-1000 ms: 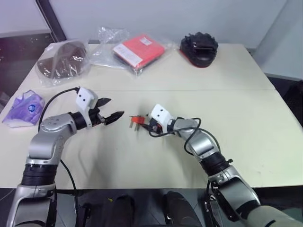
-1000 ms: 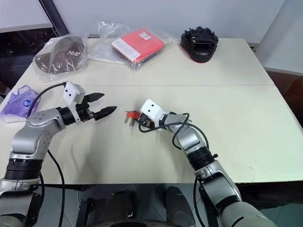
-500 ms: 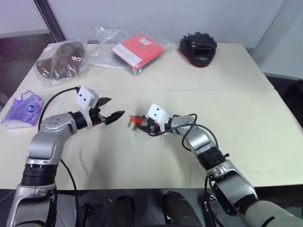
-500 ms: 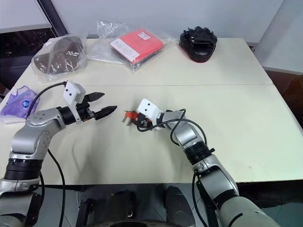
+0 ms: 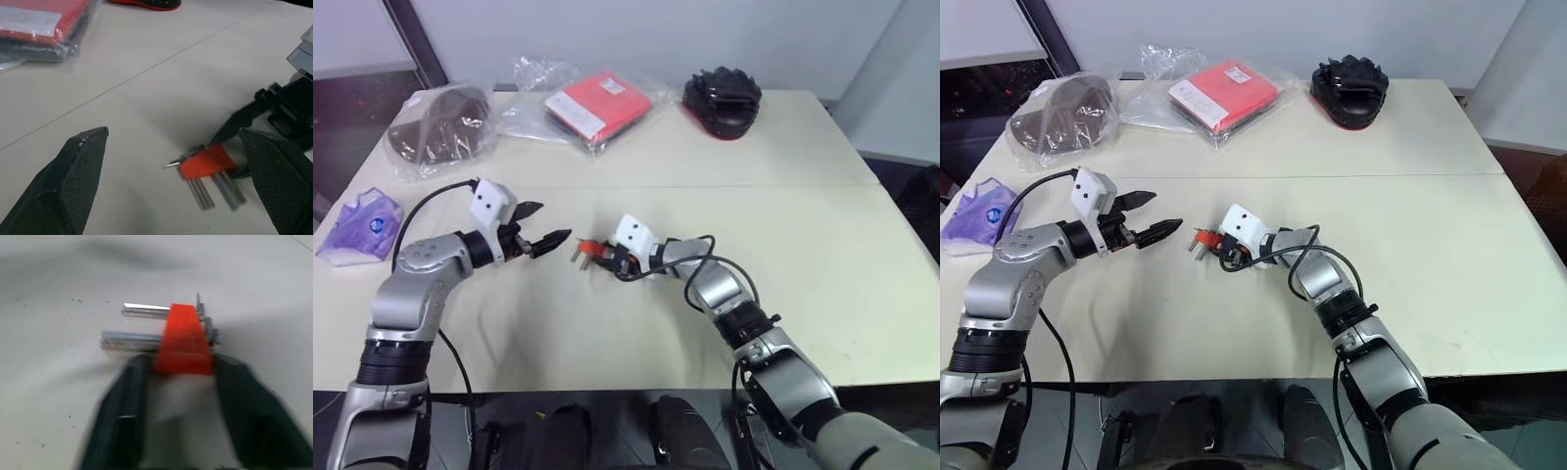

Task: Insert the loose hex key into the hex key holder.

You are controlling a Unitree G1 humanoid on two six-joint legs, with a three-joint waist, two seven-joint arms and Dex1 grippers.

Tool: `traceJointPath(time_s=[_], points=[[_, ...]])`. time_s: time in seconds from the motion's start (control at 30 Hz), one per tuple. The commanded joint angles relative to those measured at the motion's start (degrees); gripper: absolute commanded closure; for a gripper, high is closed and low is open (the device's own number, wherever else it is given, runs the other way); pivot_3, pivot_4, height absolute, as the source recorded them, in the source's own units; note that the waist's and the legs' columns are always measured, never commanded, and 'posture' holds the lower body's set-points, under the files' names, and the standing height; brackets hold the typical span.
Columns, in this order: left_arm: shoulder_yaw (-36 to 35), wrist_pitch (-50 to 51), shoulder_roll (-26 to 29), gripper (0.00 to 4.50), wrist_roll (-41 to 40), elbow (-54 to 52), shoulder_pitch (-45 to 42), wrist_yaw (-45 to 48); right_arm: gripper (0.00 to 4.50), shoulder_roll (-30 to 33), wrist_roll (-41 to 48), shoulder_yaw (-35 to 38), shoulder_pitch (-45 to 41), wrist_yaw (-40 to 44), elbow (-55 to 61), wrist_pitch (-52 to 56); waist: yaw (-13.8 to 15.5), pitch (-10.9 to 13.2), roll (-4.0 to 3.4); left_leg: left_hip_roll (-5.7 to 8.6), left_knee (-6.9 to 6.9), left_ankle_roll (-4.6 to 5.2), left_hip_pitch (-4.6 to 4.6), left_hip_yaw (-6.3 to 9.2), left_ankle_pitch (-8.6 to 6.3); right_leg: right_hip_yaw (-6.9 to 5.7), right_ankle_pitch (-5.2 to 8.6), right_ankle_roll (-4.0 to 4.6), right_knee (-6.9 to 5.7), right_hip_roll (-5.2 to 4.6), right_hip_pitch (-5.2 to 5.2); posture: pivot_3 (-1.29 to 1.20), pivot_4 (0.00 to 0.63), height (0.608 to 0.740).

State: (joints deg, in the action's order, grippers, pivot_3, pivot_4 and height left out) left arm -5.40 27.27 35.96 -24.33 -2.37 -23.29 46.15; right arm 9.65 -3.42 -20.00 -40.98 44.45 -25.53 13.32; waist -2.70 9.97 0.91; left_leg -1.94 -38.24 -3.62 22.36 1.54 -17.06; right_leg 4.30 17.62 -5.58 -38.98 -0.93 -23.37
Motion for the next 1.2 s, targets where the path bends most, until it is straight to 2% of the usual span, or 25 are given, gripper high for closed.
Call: traceJointPath(time_s=[0.03,0.23,0.4,0.63,0.93,1.2], points=[[-1.24,-0.67,0.31,0.0,-0.5,-1.28,-0.3,0.4,3.52,-0.23,-0.34,0.31,0.14,-0.68,-0.11,-0.4,0.02,0.0,0.0,0.0,0.0,0.0,0.0,0.0,0.0,0.0,0.0,0.0,0.0,-0.01,0.0,0.0,0.15,0.74],[-0.68,-0.23,-0.25,0.0,-1.18,-1.18,-0.8,1.45,3.52,1.38,-2.48,-0.37,1.4,-2.7,2.58,-3.04,0.13,0.0,0.0,0.01,-0.01,-0.01,0.0,0.0,0.01,0.0,0.0,0.0,-0.01,-0.01,0.0,0.0,0.15,0.74],[1.0,2.23,-0.83,0.0,-3.11,0.24,-3.86,5.42,3.52,6.45,-5.34,1.66,5.97,-6.84,15.35,-9.58,0.54,0.0,0.0,0.09,-0.05,-0.02,0.07,0.03,0.01,-0.02,0.0,-0.01,0.0,-0.08,0.0,0.0,0.15,0.74],[3.74,4.69,-2.6,0.0,-5.18,5.15,-10.89,12.05,3.52,17.87,-15.92,2.08,10.68,-12.42,28.12,-22.18,0.14,0.0,-0.01,0.07,-0.04,-0.02,0.04,0.02,0.01,0.01,0.01,0.0,0.0,0.02,-0.01,0.0,0.15,0.74],[5.07,8.01,-7.01,0.0,-8.79,10.42,-20.01,19.23,3.52,29.34,-30.2,3.45,7.29,-22.23,31.49,-42.52,0.22,0.0,0.01,0.09,-0.05,-0.02,0.06,-0.03,0.01,0.06,0.02,0.0,0.0,0.04,-0.02,0.0,0.15,0.74],[6.51,10.06,-7.72,0.0,-10.01,11.09,-22.05,23.87,3.52,30.27,-30.36,5.88,5.53,-26.1,31.09,-49.8,0.15,0.0,0.01,0.07,-0.05,-0.02,0.04,-0.02,0.02,0.09,0.02,0.0,0.0,0.06,-0.01,0.0,0.15,0.74]])
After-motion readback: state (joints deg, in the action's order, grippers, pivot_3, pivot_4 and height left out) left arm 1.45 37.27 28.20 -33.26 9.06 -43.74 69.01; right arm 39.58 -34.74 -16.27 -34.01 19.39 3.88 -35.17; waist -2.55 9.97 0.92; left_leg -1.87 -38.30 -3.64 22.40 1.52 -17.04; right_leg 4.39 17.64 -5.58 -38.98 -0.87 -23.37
